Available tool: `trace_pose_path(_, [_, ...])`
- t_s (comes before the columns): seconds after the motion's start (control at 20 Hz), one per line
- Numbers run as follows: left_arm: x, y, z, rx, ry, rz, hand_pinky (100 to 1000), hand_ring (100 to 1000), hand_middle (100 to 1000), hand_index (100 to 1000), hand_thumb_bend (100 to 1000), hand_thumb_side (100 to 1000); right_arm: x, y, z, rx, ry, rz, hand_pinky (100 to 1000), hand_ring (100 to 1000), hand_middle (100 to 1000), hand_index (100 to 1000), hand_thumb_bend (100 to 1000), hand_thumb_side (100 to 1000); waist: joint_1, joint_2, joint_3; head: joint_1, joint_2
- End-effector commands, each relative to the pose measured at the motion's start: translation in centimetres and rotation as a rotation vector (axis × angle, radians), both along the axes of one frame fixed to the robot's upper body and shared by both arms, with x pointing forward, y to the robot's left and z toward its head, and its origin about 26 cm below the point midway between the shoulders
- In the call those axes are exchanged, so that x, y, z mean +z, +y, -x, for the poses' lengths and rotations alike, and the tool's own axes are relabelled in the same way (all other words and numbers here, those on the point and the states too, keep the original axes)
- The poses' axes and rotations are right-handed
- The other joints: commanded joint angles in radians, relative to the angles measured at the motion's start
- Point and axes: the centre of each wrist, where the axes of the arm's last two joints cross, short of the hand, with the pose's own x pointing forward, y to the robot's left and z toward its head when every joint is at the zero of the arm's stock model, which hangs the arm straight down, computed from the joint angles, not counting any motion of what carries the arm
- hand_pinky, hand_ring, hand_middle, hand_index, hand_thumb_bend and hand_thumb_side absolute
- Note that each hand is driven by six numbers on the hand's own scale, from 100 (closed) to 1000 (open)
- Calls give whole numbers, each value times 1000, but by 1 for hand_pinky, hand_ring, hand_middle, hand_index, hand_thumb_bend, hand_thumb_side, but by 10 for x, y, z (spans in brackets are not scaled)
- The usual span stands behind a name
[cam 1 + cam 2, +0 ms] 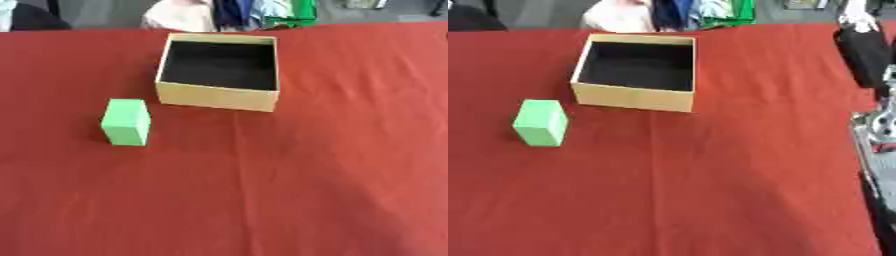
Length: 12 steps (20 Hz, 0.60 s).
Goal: Pick up objects on the table and place them in the box.
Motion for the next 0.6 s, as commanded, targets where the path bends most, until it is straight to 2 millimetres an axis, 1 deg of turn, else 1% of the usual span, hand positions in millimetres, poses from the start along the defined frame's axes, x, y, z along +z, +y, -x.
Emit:
trace_pose_path(0.05, [9, 2, 3, 6, -33, -14, 686, 637, 690, 892, 100, 363, 9, -4, 2, -9, -28, 17, 651, 623, 654, 808, 100, 413, -5, -9, 1, -2, -11])
trace_pose_path(0.3, [10, 3, 3, 9, -38, -13, 687, 637, 690, 892, 100, 363, 10, -3, 3, -10, -33, 15, 652, 624, 654, 808, 100, 413, -8, -9, 0, -11, -14])
trace_pose_path(0.6, [11, 5, 3, 14, -35, -21, 687, 637, 691, 891, 100, 361, 9, -3, 3, -10, -32, 13, 652, 624, 654, 809, 100, 413, -8, -10, 1, -20, 0])
